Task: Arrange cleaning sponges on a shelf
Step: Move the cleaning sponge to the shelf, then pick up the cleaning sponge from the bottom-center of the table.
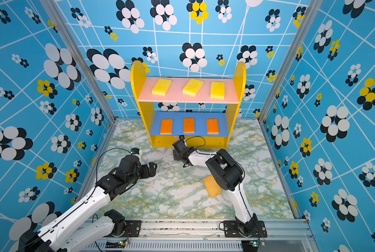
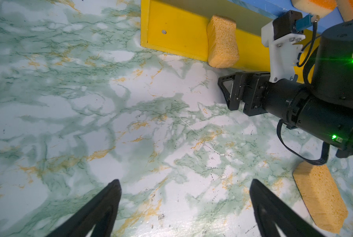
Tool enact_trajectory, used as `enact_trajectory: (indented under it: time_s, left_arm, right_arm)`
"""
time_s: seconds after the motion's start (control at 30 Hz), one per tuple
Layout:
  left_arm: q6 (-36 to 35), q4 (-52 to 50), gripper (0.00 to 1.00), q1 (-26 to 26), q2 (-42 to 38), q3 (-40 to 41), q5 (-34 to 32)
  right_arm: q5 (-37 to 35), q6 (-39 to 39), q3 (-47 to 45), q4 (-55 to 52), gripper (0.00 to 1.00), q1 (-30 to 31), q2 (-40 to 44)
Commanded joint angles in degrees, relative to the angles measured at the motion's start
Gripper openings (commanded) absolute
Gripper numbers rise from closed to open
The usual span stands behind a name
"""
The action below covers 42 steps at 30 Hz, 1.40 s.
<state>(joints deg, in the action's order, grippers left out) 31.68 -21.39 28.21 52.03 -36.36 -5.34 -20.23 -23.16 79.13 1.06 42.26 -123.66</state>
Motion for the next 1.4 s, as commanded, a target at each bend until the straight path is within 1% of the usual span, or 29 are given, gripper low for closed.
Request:
enact_trajectory:
  time_s: [0.0, 0.3, 0.4, 0.5, 0.63, 0.8, 0.93, 1.07, 1.27, 1.37]
  left_arm:
    - [-1.0, -0.3, 0.99, -0.5, -0.5, 1.0, 0.1]
    - [-0.9, -0.1, 0.99, -0.6, -0.5, 1.3, 0.2]
    - [-0.9, -0.1, 0.99, -0.5, -0.5, 1.3, 0.2]
    - [-1.3, -0.1, 0.99, -0.5, -0.4, 1.2, 0.1]
    - [-1.7, 0.0, 0.99, -0.6, 0.2, 0.9, 0.2]
    - [-1.6, 0.9, 0.99, -0.6, 1.1, 0.3, 1.2]
    - [-1.4, 2.0, 0.99, -0.6, 2.0, 0.2, 2.0]
    - [-1.0, 3.2, 0.99, -0.5, 3.1, 0.1, 3.0]
    - [-1.0, 4.4, 0.99, -0.4, 5.2, -0.4, 3.6]
    - [-0.8, 5.2, 0.99, -0.4, 5.7, -0.5, 3.7]
  right_arm:
    - [1.4, -2.0, -3.1, 2.8, 0.91, -1.0, 2.6]
    - [4.3, -0.3, -10.9, 8.0, 0.91, -1.0, 7.6]
    - [5.1, 1.0, -13.5, 7.7, 0.91, -0.8, 10.6]
    - [5.8, 2.5, -16.8, 6.4, 0.93, -0.8, 15.0]
    - [6.1, 4.1, -23.1, 4.7, 0.99, -0.8, 23.2]
    - [8.5, 4.6, -29.5, -2.0, 0.99, -0.8, 33.4]
    - [9.0, 2.7, -33.2, -12.1, 0.99, -0.9, 40.3]
    - [9.3, -1.0, -39.7, -17.5, 0.99, -1.1, 49.8]
    - [8.1, -7.8, -50.3, -20.9, 0.99, -1.5, 64.6]
    - [8.1, -11.1, -54.9, -20.0, 0.99, -1.6, 69.7]
